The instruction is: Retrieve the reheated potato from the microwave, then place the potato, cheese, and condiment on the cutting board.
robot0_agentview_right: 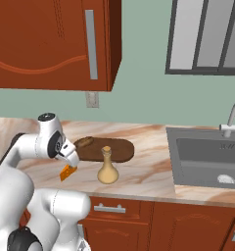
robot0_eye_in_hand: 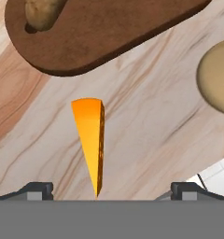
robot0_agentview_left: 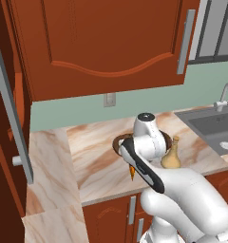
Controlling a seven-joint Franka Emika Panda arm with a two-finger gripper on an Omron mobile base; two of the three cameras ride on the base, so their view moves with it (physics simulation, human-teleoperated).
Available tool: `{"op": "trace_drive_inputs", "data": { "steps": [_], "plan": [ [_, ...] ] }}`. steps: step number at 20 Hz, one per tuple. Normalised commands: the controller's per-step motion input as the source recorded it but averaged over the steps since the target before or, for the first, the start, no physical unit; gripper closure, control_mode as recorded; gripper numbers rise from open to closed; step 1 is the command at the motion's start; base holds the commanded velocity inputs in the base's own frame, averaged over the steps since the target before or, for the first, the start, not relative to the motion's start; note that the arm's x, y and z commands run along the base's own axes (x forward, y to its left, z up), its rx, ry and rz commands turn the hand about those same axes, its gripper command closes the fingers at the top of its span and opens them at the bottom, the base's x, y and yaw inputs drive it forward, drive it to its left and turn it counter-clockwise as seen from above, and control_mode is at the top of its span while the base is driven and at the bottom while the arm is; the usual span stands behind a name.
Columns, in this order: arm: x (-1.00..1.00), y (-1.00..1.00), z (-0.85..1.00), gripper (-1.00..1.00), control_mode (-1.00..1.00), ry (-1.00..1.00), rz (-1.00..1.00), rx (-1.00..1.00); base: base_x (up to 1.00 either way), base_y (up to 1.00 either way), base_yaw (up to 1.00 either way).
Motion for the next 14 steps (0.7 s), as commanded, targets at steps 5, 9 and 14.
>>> {"op": "trace_drive_inputs", "data": {
  "steps": [5, 9, 14],
  "plan": [
    [0.00, 0.03, -0.11, -1.00, -1.00, 0.01, 0.00, 0.00, 0.00, 0.00, 0.00],
    [0.04, 0.02, -0.08, -1.00, -1.00, 0.05, -0.01, 0.00, 0.00, 0.00, 0.00],
    [0.02, 0.00, -0.05, -1.00, -1.00, 0.08, -0.01, 0.00, 0.00, 0.00, 0.00]
  ]
}}
